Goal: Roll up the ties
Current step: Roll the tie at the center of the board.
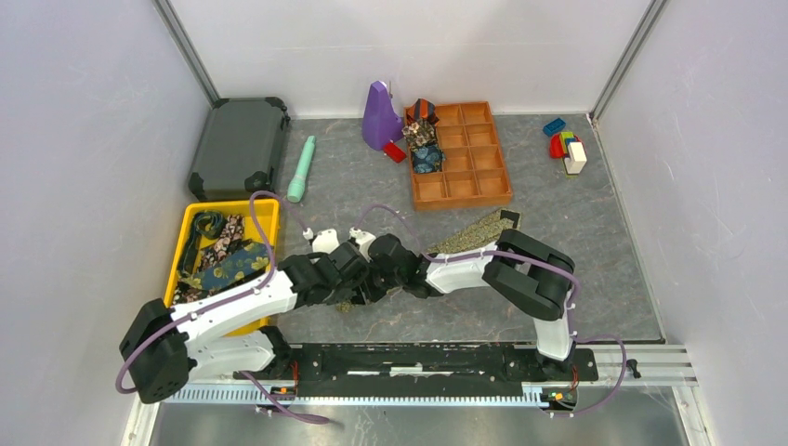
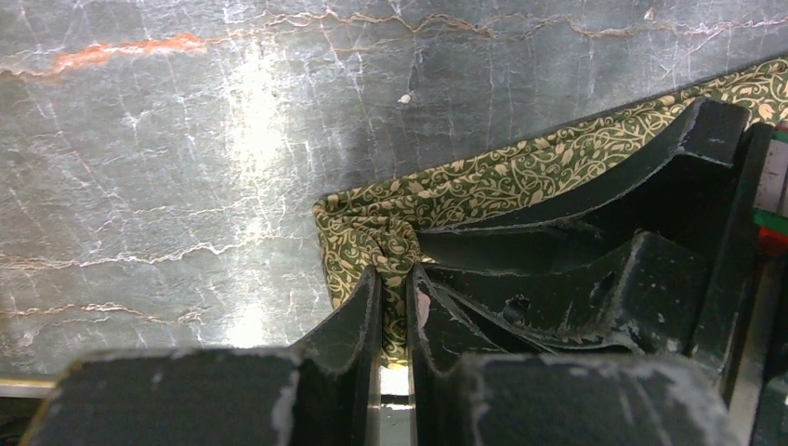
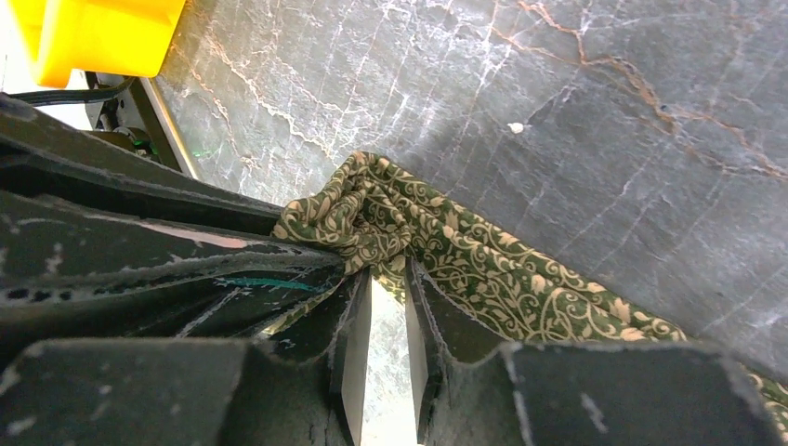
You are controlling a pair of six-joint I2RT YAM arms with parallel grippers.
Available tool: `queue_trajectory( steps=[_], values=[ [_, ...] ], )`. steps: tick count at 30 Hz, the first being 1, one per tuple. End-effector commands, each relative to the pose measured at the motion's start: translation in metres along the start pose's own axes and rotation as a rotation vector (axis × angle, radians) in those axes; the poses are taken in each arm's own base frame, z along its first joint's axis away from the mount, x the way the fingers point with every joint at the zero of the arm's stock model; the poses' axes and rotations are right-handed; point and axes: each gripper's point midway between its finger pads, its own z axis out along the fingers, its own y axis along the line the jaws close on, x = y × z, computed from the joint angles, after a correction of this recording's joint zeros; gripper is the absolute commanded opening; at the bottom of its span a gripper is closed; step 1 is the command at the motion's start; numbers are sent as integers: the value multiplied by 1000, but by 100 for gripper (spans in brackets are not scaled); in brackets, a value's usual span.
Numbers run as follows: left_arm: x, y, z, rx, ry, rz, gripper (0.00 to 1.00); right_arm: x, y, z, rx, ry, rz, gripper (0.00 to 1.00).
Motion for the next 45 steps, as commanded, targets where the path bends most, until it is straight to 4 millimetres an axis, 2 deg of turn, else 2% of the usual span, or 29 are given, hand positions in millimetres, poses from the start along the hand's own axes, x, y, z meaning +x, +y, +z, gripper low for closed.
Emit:
queue_trajectory(
  steps=[1,11,19,26,32,45],
  values=[
    [-11,-20,1,41,-18,17,2,-17,10,-10,-40,-59,-15,26],
    [-9,-22,10,6,-6,26,2,-23,-6,-37,33,-87,-33,26],
    [-9,-27,15,10,-5,8,2,-14,-25,-58,94,-100,-30,26],
    [-8,-31,18,27,-4,3,2,-13,-25,-65,86,-109,-32,26],
    [-9,-31,16,45,-17,-8,25,-17,-21,-70,83,-125,-38,26],
    [-15,-36,11,66,-30,-8,42,-27,-14,-74,69,-148,-40,27]
  ],
)
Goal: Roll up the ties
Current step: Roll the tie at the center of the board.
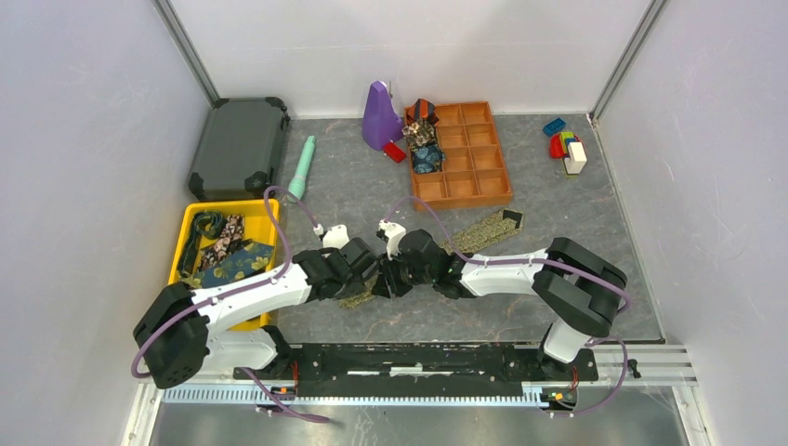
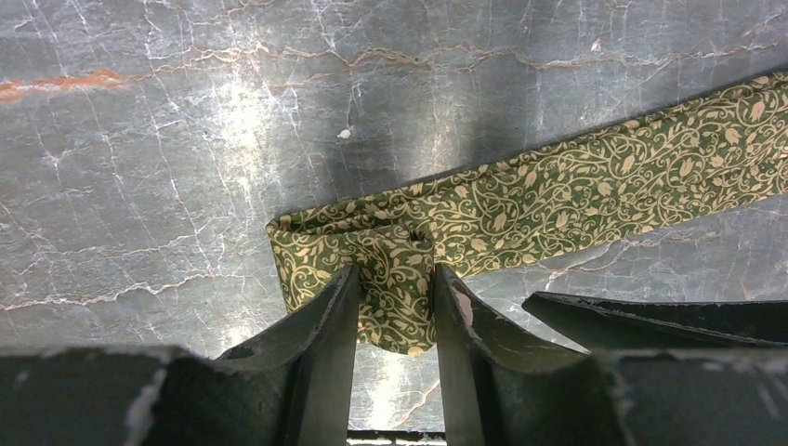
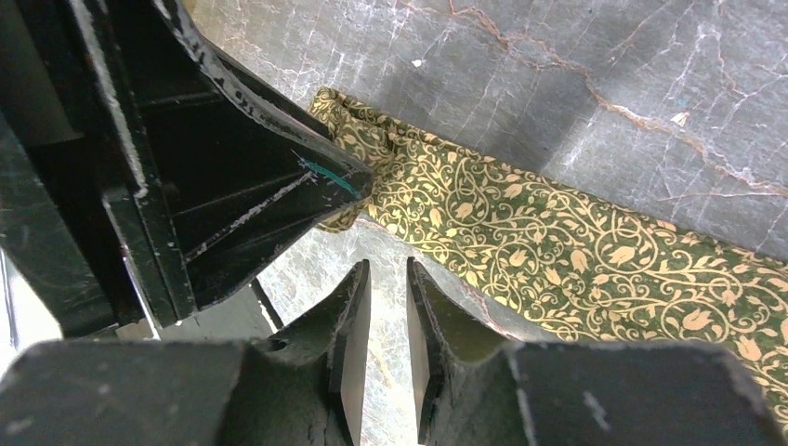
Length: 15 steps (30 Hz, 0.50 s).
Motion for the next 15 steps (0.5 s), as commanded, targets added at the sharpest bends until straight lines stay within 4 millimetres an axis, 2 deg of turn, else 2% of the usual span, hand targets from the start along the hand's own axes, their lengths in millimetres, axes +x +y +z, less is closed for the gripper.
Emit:
queue_trajectory(
  steps=[1,8,12,15],
  values=[
    [-12,-13,-8,56,-31,-5,43,-22,11,-9,-22,-65,-27,27],
    [-19,-18,-17,62,-38,-7,49,-27,14,-10,-27,-80,-26,28],
    [-25,-19,-23,84,-65,-9,60,-28,16,-11,-34,-82,-25,29],
    [-30,-15,-30,89,-93,-13,64,-30,18,-11,-41,-87,-22,30]
  ],
)
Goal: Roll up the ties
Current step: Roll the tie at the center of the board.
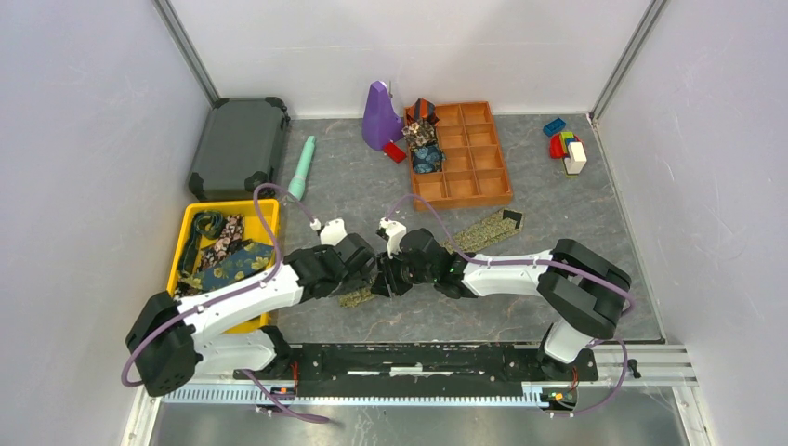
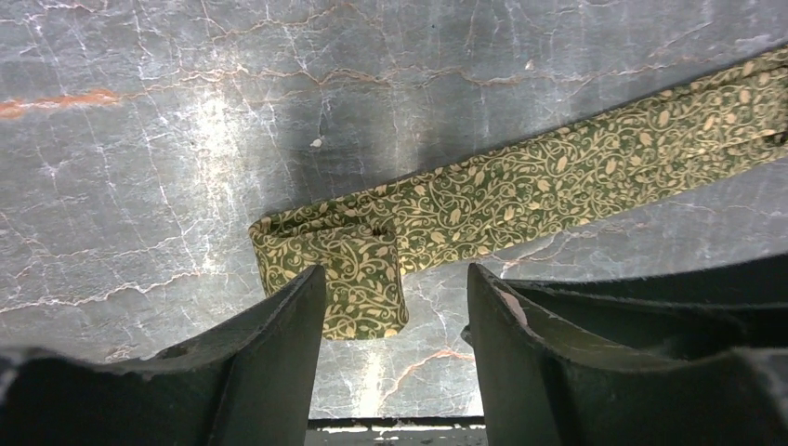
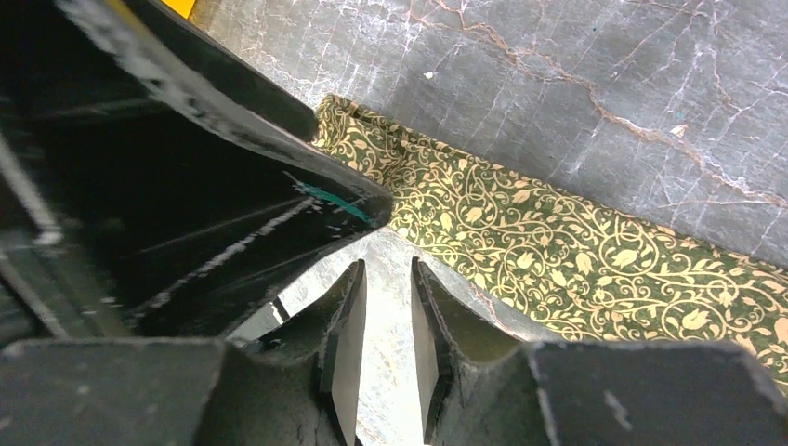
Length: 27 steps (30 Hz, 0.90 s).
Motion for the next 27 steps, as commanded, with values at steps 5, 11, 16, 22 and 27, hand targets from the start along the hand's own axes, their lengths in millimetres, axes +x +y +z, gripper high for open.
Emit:
queue_trajectory(
  steps=[5,11,16,22,27],
  values=[
    [-23,11,-30,9,-88,6,65,-30,18,-6,-42,-76,-11,38],
    [-26,35,-48,-2,-128,-17,64,-37,29,-2,-70,-79,7,53],
    [-21,52,-52,-3,-139,-32,63,-42,38,9,-75,-70,14,58],
    [-12,61,-51,11,-127,-53,62,-41,36,26,-41,-39,37,56],
    [-8,63,-51,26,-121,-60,62,-35,31,34,4,-8,41,53]
  ],
)
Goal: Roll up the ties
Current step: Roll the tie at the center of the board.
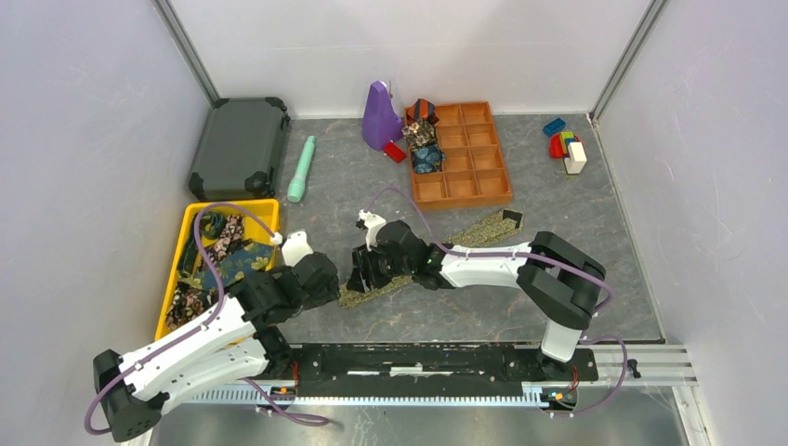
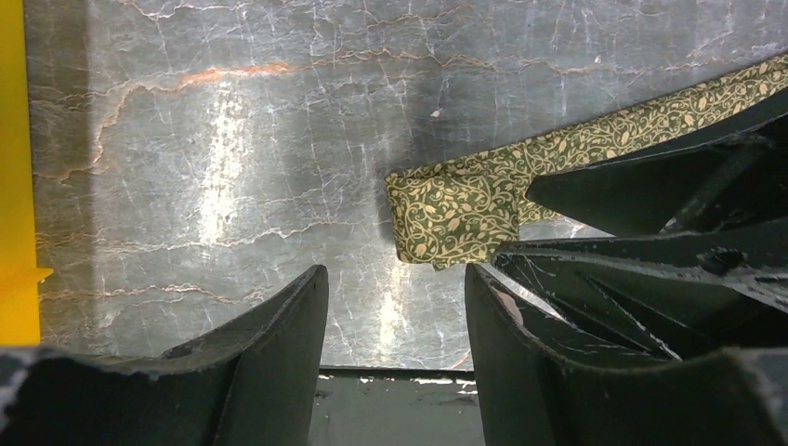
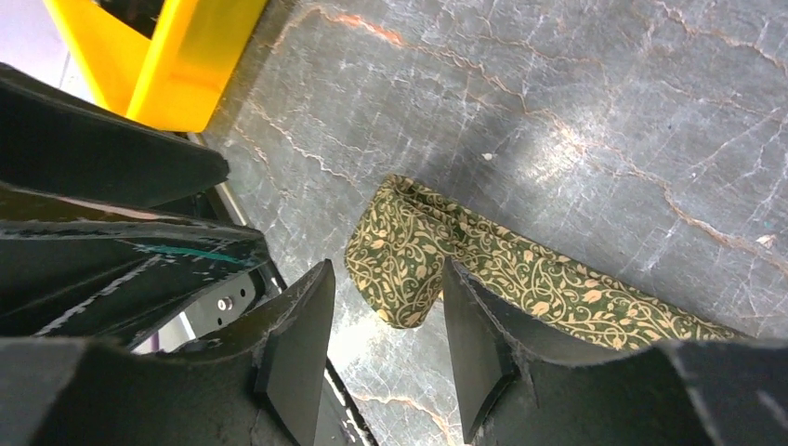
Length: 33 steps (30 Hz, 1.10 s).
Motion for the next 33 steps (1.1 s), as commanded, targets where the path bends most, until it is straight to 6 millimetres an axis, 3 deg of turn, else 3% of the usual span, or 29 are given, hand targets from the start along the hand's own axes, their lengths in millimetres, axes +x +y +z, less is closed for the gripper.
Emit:
queue_trajectory(
  steps=[1,12,19,28,33],
  values=[
    [1,2,-1,10,-4,-25,61,-4,-1,4,43,0,9,52],
    [14,-4,9,26,41,-3,58,13,-19,7,89,35,0,41],
    [-3,-5,15,-37,-21,34,59,18,-32,5,129,39,-14,39],
    [-26,-6,37,-196,16,155,53,-16,-3,-8,41,-19,-111,54],
    [-35,-5,51,-204,65,164,49,-15,-3,-23,48,-39,-95,56]
  ],
)
